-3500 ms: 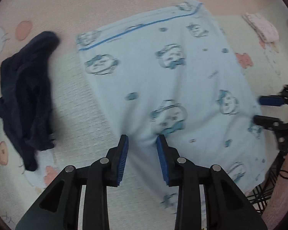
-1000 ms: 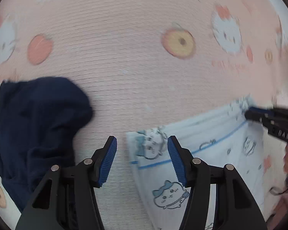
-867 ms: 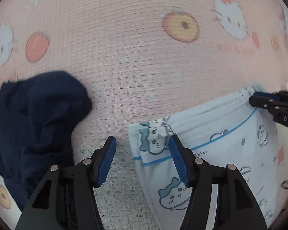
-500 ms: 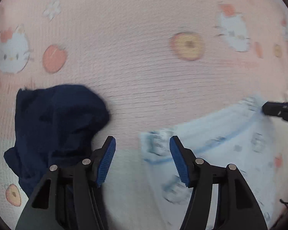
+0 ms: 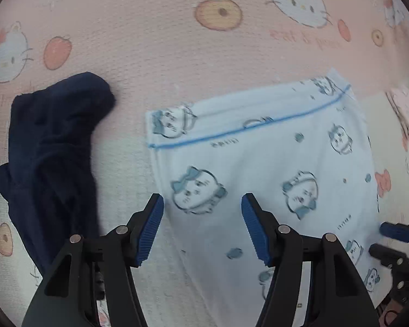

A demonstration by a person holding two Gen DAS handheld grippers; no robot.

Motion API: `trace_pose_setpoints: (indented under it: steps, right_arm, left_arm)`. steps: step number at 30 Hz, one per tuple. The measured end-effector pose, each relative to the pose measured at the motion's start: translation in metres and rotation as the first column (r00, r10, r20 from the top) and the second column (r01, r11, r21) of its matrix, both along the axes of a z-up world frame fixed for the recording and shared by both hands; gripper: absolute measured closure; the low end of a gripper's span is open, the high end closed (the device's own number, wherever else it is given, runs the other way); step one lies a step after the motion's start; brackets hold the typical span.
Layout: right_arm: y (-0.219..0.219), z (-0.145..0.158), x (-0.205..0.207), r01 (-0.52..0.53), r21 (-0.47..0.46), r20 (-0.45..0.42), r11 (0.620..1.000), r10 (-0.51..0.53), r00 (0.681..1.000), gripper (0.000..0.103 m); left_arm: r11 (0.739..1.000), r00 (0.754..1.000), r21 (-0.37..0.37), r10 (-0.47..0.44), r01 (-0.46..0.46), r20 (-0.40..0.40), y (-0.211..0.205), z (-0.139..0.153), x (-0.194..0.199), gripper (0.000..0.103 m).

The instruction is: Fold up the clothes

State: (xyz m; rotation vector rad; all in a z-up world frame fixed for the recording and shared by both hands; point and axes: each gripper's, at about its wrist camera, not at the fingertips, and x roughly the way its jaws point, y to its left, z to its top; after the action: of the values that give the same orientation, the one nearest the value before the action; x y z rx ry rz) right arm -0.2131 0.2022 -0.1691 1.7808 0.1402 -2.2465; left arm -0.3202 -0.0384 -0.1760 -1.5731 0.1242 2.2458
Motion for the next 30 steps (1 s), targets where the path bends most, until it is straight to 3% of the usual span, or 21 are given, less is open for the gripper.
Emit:
trace_pose_setpoints:
  steps: [3, 6, 10, 11, 14, 18, 20, 24, 26, 30]
  right_arm:
    - [0.008, 0.015, -0.028, 0.018, -0.009, -0.063, 1.000, -0.019, 0.998, 0.076]
    - [0.002, 0.016, -0.063, -0.005, -0.053, -0.052, 0.999, 0.003, 0.999, 0.075]
    - [-0.003, -0.001, -0.098, -0.044, -0.002, -0.045, 0.999, 0.044, 0.998, 0.075]
    - [-0.002, -0.008, -0.107, -0.042, 0.002, -0.045, 0.999, 0.042, 0.998, 0.075]
    - [0.024, -0.007, -0.131, 0.010, -0.141, -0.055, 0.990, -0.018, 0.998, 0.077]
    - [0.072, 0.008, -0.137, 0.103, -0.117, -0.063, 0.988, -0.111, 0.992, 0.075]
    - [0.096, 0.015, -0.139, 0.150, -0.105, -0.068, 0.983, -0.157, 0.985, 0.075]
    - [0.144, 0.030, -0.144, 0.239, -0.083, -0.078, 0.968, -0.245, 0.966, 0.072]
    - [0.143, 0.020, -0.137, 0.171, -0.079, -0.033, 0.982, -0.174, 0.984, 0.072]
    - [0.132, 0.021, -0.129, 0.062, -0.075, -0.075, 0.995, -0.068, 0.995, 0.072]
  left_arm:
    - [1.000, 1.000, -0.005, 0.012, -0.012, 0.011, -0.004, -0.001, -0.004, 0.041]
    - [0.999, 1.000, -0.044, -0.012, 0.012, 0.002, 0.005, -0.006, -0.005, 0.041]
    - [0.997, 0.999, -0.082, -0.018, 0.014, -0.048, 0.018, -0.006, -0.018, 0.041]
    - [0.998, 0.999, -0.065, 0.004, -0.008, -0.048, 0.011, -0.005, -0.025, 0.041]
    - [0.997, 0.996, -0.016, 0.072, -0.073, -0.045, -0.010, -0.002, -0.046, 0.045]
    - [0.985, 0.986, 0.061, 0.163, -0.161, -0.021, -0.025, 0.008, -0.051, 0.048]
    - [0.988, 0.986, 0.049, 0.150, -0.146, -0.068, -0.044, 0.005, -0.069, 0.048]
    - [0.999, 0.994, 0.038, 0.036, -0.033, -0.101, -0.006, 0.008, -0.063, 0.048]
    - [0.999, 0.997, 0.030, -0.015, 0.017, -0.076, 0.022, 0.004, -0.058, 0.048]
    - [0.996, 0.995, -0.055, -0.072, 0.069, -0.068, 0.047, -0.004, -0.027, 0.048]
